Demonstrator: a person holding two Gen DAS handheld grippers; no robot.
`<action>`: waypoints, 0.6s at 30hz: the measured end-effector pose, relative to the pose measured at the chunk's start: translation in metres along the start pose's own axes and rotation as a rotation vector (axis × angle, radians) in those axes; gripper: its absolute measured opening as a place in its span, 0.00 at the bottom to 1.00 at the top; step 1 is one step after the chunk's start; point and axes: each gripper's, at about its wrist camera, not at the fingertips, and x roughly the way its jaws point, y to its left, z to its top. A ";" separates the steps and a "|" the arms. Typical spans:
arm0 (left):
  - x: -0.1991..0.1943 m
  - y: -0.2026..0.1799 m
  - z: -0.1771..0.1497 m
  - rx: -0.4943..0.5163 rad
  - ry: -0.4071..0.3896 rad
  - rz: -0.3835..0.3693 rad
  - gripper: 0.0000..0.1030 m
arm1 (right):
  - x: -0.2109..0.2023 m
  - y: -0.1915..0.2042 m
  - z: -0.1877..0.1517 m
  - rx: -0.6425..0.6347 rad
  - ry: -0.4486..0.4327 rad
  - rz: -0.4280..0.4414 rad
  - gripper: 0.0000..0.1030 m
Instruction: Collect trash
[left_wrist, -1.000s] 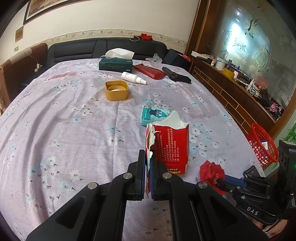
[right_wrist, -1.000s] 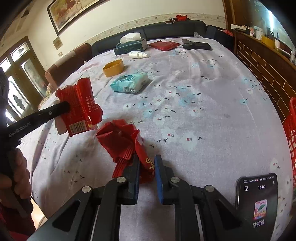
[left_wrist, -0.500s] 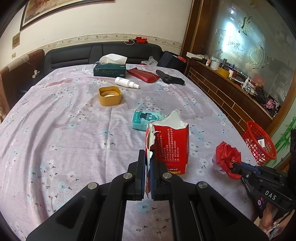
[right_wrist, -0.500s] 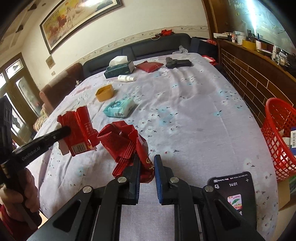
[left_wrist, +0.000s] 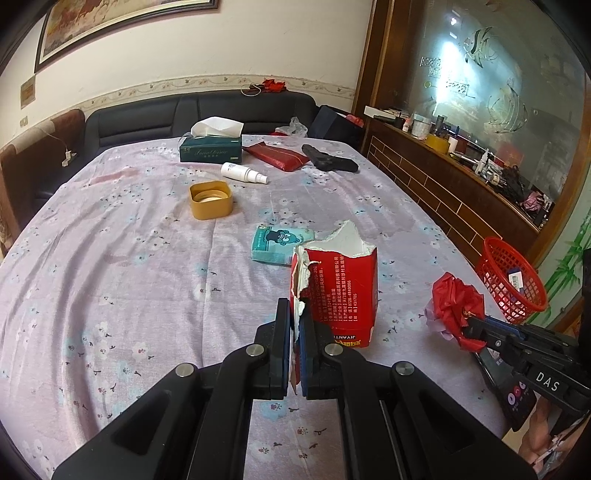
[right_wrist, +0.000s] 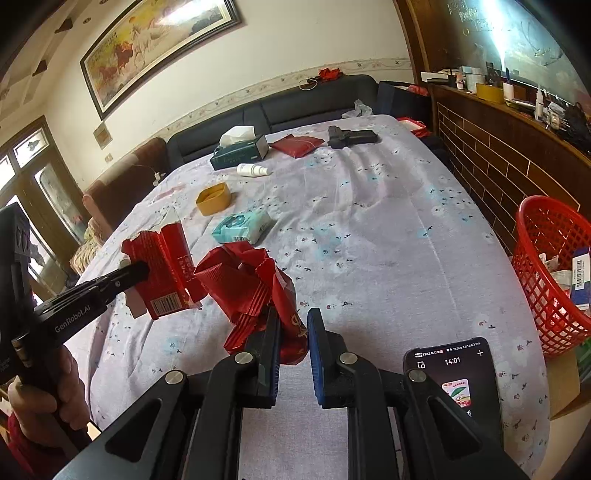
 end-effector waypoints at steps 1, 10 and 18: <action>-0.001 -0.001 0.000 0.003 -0.001 -0.002 0.03 | -0.001 0.000 0.000 0.000 -0.002 0.000 0.15; -0.003 -0.007 -0.001 0.018 -0.004 -0.003 0.03 | -0.007 -0.003 0.000 0.011 -0.013 -0.009 0.15; -0.002 -0.008 -0.002 0.024 -0.005 0.004 0.03 | -0.006 -0.003 -0.001 0.006 -0.009 -0.014 0.15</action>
